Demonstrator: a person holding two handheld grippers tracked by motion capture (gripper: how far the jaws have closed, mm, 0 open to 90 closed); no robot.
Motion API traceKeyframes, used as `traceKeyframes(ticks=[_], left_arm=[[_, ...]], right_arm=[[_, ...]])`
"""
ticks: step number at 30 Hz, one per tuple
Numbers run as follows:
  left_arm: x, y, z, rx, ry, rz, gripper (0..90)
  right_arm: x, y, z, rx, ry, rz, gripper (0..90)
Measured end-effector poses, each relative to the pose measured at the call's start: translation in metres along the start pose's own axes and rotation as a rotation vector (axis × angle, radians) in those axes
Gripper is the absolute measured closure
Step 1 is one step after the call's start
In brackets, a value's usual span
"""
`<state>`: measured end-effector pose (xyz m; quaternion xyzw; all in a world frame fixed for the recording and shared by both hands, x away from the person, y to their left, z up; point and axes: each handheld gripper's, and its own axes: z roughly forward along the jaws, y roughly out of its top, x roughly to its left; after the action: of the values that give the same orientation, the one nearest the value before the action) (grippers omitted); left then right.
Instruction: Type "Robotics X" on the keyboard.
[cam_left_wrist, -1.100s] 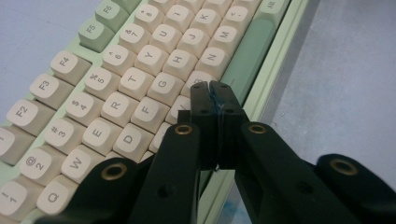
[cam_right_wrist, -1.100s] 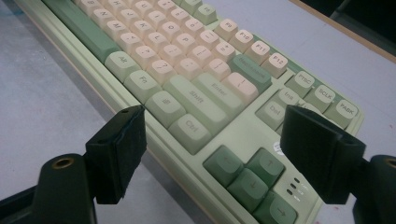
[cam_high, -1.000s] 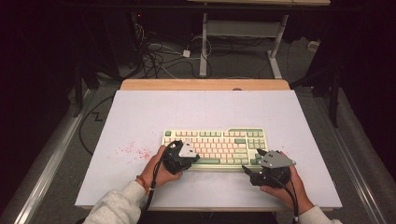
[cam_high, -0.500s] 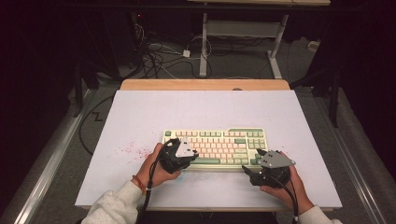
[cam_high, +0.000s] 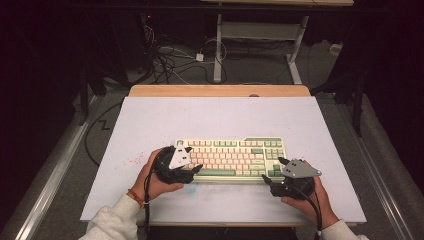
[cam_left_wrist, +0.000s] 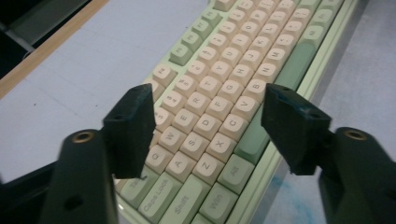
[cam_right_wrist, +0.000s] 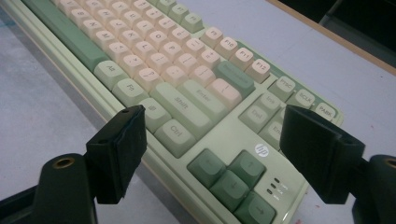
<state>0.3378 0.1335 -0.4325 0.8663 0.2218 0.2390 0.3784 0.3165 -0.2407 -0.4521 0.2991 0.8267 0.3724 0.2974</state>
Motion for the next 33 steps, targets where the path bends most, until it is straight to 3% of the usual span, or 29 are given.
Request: traceKeyframes(ticks=[2, 8, 16, 18, 22, 27, 33], left_arm=[[0.001, -0.005, -0.003, -0.011, 0.014, -0.009, 24.1], [0.006, -0.024, -0.01, 0.009, 0.072, -0.008, 19.6], [0.012, -0.053, -0.02, 0.054, 0.099, -0.053, 18.4], [0.014, -0.058, -0.023, 0.062, 0.103, -0.061, 18.4], [0.015, -0.066, -0.027, 0.078, 0.104, -0.071, 18.3], [0.017, -0.077, -0.034, 0.104, 0.13, -0.079, 18.3], [0.019, -0.085, -0.043, 0.09, 0.144, -0.131, 18.3]], right_arm=[[-0.002, 0.001, -0.001, -0.007, -0.004, 0.001, 23.2], [-0.005, 0.002, -0.004, -0.017, -0.005, 0.014, 23.7], [-0.012, 0.005, -0.006, -0.029, 0.001, 0.042, 31.7], [-0.015, 0.007, -0.008, -0.046, 0.029, 0.062, 32.4], [-0.018, 0.013, -0.011, -0.056, 0.054, 0.069, 40.4], [-0.022, 0.02, -0.009, -0.029, 0.065, 0.066, 48.2], [-0.023, 0.029, -0.004, -0.01, 0.075, 0.062, 57.9]])
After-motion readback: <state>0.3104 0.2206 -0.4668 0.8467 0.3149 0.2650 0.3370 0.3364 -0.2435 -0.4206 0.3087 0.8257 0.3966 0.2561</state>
